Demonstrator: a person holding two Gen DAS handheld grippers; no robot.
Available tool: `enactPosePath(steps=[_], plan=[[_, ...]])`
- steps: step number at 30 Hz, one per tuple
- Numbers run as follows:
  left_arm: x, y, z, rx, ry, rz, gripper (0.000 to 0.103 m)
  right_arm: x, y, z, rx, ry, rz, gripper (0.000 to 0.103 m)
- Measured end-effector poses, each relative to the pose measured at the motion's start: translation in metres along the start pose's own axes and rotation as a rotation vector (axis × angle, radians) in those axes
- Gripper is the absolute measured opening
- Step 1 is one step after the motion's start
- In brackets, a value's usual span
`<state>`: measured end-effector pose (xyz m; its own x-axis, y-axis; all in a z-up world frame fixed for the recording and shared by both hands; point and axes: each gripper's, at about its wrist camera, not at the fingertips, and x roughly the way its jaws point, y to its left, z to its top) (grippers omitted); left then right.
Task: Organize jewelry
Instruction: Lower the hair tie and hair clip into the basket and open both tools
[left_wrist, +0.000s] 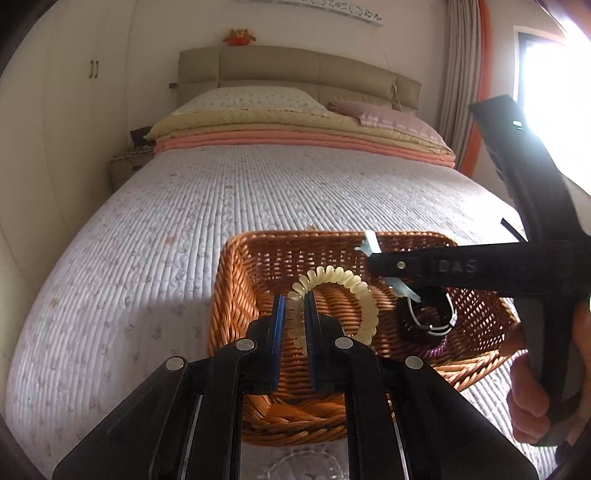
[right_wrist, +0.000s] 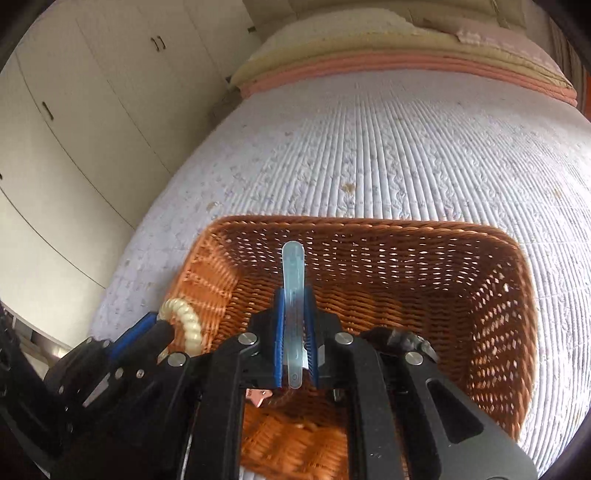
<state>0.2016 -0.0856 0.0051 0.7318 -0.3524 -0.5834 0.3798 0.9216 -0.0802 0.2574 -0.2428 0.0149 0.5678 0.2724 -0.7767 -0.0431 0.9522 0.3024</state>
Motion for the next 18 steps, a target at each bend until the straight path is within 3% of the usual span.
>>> enactPosePath(steps=[7,11,14,18], plan=[[0.012,0.001,-0.005,0.009,0.029,0.003,0.01,0.025,0.008,0.0,-0.018,0.038,-0.069,0.009],[0.013,0.005,-0.007,-0.006,0.037,0.004,0.01,0.034,0.0,-0.002,0.012,0.047,-0.058,0.009],[0.011,0.007,-0.008,-0.019,0.032,0.004,0.028,0.033,-0.009,-0.007,0.04,0.065,-0.022,0.01],[-0.005,0.009,-0.008,-0.03,0.003,-0.006,0.03,0.016,-0.019,-0.013,0.084,0.06,0.012,0.025]])
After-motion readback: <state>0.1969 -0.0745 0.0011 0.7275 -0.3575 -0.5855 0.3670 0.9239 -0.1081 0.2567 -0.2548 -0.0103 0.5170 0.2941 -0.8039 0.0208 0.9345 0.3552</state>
